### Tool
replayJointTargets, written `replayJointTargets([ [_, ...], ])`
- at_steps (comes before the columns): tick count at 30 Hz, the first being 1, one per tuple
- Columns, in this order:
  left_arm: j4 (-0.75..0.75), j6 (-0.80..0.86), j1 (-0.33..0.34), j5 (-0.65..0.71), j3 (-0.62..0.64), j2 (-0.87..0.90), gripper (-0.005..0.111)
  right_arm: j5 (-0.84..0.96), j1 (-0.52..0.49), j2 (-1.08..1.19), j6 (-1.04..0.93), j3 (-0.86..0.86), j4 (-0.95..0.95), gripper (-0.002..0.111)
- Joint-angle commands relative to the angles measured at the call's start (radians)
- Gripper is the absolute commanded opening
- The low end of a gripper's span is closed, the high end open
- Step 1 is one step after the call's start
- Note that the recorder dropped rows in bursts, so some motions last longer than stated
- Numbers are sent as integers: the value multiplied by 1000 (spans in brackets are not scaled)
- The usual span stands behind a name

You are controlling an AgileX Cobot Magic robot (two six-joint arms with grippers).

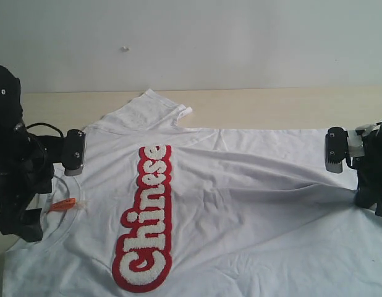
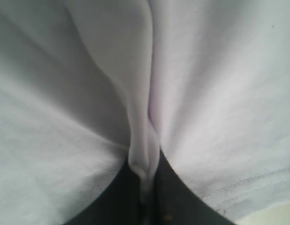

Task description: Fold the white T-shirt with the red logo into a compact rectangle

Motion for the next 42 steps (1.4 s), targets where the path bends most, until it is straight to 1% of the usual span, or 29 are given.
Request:
replayJointTargets([
  [1, -5, -4, -7, -88, 36, -10, 85, -69, -4, 30, 13, 11, 7, 0],
  [4, -5, -4, -7, -144, 43, -10, 81, -69, -4, 30, 13, 11, 7, 0],
  [6, -5, 12, -7, -210, 45, -10, 81, -69, -4, 30, 13, 11, 7, 0],
  [9, -5, 67, -7, -260, 45, 0, 81, -69, -4, 30, 13, 11, 7, 0],
  [15, -5, 92, -7, -274, 45, 50, 81, -69, -4, 30, 13, 11, 7, 0],
  [21, -5, 97, -7, -311, 45, 88, 87, -67, -4, 30, 15, 11, 7, 0],
  [29, -5, 115, -7, -326, 45, 142, 87, -67, -4, 30, 15, 11, 14, 0],
  [31, -5, 115, -7, -326, 45, 152, 85, -67, -4, 30, 15, 11, 14, 0],
  [32, -5, 115, -7, -329, 45, 159, 83, -67, -4, 30, 15, 11, 14, 0],
  [33, -5, 116, -7, -331, 45, 162, 75, -67, -4, 30, 15, 11, 14, 0],
  [34, -5, 119, -7, -331, 45, 165, 71, -65, -4, 30, 15, 11, 14, 0],
  [37, -5, 132, -7, -346, 45, 176, 48, -66, -4, 30, 13, 11, 14, 0],
  [39, -5, 132, -7, -371, 45, 189, 35, -66, -4, 30, 13, 11, 14, 0],
  [42, -5, 132, -7, -379, 45, 202, 25, -66, -4, 30, 13, 11, 14, 0],
])
